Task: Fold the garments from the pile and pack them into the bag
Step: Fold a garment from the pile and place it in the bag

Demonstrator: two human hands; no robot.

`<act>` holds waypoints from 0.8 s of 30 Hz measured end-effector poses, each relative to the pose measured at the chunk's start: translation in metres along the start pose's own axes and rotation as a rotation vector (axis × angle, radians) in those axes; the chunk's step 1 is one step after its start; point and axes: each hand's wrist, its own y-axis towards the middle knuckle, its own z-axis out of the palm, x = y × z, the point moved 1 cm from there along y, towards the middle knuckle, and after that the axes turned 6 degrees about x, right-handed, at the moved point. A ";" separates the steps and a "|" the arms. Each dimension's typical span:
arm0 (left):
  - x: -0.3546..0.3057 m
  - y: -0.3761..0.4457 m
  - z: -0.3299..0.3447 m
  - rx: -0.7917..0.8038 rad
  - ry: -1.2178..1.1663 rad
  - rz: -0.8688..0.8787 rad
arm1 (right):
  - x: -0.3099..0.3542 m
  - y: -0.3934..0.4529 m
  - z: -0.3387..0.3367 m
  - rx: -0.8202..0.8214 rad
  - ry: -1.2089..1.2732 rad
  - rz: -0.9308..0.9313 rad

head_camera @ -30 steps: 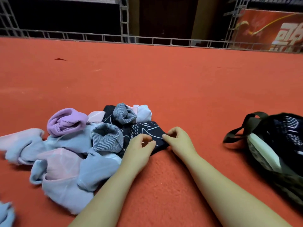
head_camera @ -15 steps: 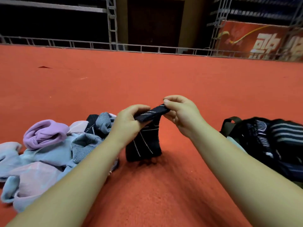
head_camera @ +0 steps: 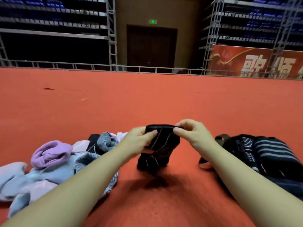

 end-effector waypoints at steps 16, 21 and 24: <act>0.086 -0.060 0.026 0.290 0.002 -0.625 | -0.091 -0.061 0.057 0.397 -0.304 0.371; 0.085 -0.047 0.013 0.240 0.102 -0.589 | -0.095 -0.030 0.069 0.247 -0.425 0.249; 0.091 -0.041 0.008 0.189 0.170 -0.567 | -0.111 -0.015 0.077 0.302 -0.651 0.315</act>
